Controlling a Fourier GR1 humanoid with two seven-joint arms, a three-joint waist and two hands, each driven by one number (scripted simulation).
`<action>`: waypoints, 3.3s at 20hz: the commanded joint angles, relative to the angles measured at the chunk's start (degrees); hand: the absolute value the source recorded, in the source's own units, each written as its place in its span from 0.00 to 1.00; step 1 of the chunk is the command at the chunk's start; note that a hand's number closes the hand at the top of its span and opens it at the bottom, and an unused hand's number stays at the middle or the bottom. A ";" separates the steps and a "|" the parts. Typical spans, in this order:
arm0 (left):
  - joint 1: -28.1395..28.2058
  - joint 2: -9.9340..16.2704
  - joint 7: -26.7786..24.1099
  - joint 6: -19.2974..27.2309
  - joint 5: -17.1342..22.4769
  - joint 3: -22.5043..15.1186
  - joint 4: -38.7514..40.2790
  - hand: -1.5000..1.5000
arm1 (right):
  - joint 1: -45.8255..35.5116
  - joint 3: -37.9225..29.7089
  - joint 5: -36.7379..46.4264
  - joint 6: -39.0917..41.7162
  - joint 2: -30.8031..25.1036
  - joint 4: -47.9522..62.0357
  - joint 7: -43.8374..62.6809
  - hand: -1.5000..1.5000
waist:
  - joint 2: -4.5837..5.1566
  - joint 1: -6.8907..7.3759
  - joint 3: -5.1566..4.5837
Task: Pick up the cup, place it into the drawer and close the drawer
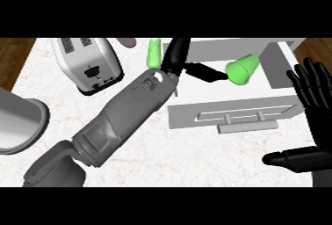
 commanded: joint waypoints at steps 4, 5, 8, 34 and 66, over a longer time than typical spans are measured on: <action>0.16 -0.01 -4.94 1.21 3.69 1.85 -3.62 0.00 | 1.10 -0.82 -8.01 5.79 -4.02 -5.17 6.14 1.00 | -0.60 1.64 -0.06; -3.37 -0.01 -2.72 2.13 4.50 3.40 -3.19 0.00 | 2.28 -0.51 -7.09 7.23 -3.96 -4.29 3.11 1.00 | -0.59 1.72 -0.03; -1.71 -0.01 -2.21 1.99 3.90 3.81 -5.51 0.00 | 6.48 -0.84 -1.59 10.91 -8.14 -6.66 0.17 1.00 | -1.04 3.14 -0.03; 27.47 25.30 6.51 -8.26 5.90 14.54 -39.22 0.00 | -3.40 20.67 47.38 -5.05 -7.42 11.62 -2.21 1.00 | -1.02 7.46 -0.08; 47.83 32.76 4.08 -20.82 6.59 23.32 -54.15 0.00 | -47.96 7.53 56.73 -19.93 -8.16 90.15 -22.26 1.00 | 1.43 10.70 0.15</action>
